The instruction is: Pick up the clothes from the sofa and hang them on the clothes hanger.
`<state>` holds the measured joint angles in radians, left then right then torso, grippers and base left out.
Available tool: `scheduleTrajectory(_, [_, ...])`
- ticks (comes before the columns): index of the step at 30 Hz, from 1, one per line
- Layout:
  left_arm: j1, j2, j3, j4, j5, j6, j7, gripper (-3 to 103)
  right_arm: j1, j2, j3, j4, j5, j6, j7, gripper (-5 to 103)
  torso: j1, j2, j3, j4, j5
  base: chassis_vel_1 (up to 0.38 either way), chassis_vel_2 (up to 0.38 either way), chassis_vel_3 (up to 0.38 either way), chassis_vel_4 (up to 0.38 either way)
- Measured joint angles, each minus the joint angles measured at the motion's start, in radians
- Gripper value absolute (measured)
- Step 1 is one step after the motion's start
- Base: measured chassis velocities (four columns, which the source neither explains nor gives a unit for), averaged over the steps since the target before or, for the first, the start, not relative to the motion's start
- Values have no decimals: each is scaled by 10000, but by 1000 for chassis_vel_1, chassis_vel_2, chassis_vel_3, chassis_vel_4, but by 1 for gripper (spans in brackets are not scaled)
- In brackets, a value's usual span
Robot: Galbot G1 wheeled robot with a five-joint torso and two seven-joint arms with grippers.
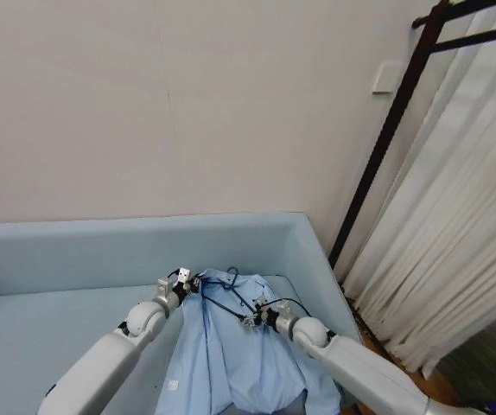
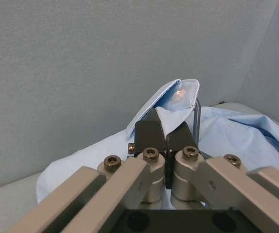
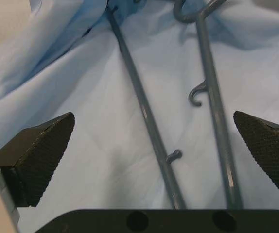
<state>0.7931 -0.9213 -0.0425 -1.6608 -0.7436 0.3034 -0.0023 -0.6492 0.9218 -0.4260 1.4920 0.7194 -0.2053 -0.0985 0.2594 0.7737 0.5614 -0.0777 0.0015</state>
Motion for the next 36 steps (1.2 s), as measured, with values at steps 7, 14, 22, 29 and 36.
scheduleTrajectory(7, [8, 13, -8, -39, -619, -91, 27, 0, -106, 27, -166, -210, -245, 86, -29, 100, 0, 1, -1, -2, -2, 0, 0, 0, 0])
scheduleTrajectory(14, [-67, -3, 61, -55, -696, -550, 10, 0, -71, 11, -106, -620, -80, 87, -78, 100, 0, 1, 0, -2, -1, 0, 0, 0, 0])
scheduleTrajectory(22, [-148, -60, 158, -23, -792, -685, 109, 0, 11, 77, -106, -898, -207, 165, -203, 100, 0, 0, -1, -2, 0, 0, 0, 0, 0])
scheduleTrajectory(29, [-136, -136, 190, -15, -814, -693, 236, 0, 328, 247, -225, -1393, -515, 346, -347, 100, 0, 0, 0, -2, 0, 0, 0, 0, 0])
scheduleTrajectory(36, [-75, -167, 169, -26, -813, -719, 326, 0, 529, 273, -410, -1607, -520, 383, -573, 100, 0, 0, 0, -1, -1, 0, 0, 0, 0])
